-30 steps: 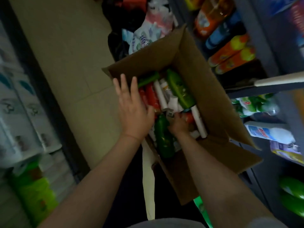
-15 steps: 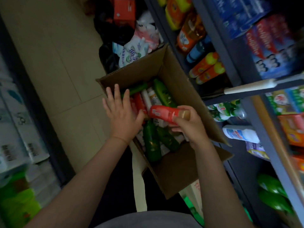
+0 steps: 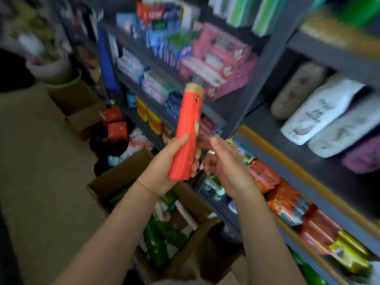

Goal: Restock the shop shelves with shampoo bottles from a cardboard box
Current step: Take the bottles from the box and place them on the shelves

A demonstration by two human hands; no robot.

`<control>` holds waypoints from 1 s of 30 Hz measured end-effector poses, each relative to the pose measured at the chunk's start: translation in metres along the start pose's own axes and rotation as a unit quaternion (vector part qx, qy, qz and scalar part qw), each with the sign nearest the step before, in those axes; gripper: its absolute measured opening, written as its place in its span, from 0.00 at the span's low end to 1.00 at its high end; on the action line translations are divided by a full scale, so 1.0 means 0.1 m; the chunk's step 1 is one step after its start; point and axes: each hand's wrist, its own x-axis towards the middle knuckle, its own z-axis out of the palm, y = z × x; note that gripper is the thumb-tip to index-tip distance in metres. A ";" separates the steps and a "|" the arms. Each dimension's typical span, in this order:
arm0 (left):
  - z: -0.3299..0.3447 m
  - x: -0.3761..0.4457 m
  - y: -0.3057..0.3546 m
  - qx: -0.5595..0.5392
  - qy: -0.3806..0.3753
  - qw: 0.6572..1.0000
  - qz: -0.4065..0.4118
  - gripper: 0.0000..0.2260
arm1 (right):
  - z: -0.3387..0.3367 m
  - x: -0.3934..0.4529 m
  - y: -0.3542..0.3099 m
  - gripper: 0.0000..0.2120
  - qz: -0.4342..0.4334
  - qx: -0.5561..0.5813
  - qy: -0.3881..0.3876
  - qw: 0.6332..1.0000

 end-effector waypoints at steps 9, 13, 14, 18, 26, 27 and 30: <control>1.78 0.27 0.64 0.079 -0.130 0.983 0.104 0.28 | -0.45 -0.73 -1.53 0.17 -0.232 -0.106 0.106 0.961; 2.47 0.43 0.86 0.136 -0.174 0.961 0.164 0.25 | -0.77 -0.91 -2.16 0.16 -0.302 -0.159 0.159 0.926; 2.61 0.48 0.90 0.156 -0.182 0.954 0.181 0.23 | -0.87 -0.94 -2.28 0.16 -0.309 -0.164 0.184 0.919; 2.99 0.73 0.96 0.261 -0.187 0.915 0.243 0.16 | -1.25 -0.95 -2.63 0.21 -0.323 -0.186 0.233 0.898; 2.88 1.50 0.80 0.713 -0.036 0.604 0.354 0.23 | -1.85 -0.66 -2.97 0.22 -0.281 -0.294 0.338 0.849; 2.86 1.52 0.80 0.725 -0.037 0.589 0.355 0.26 | -1.91 -0.59 -2.99 0.23 -0.261 -0.304 0.337 0.852; 2.82 1.55 0.78 0.719 -0.034 0.576 0.387 0.27 | -2.05 -0.31 -3.07 0.23 -0.182 -0.300 0.343 0.871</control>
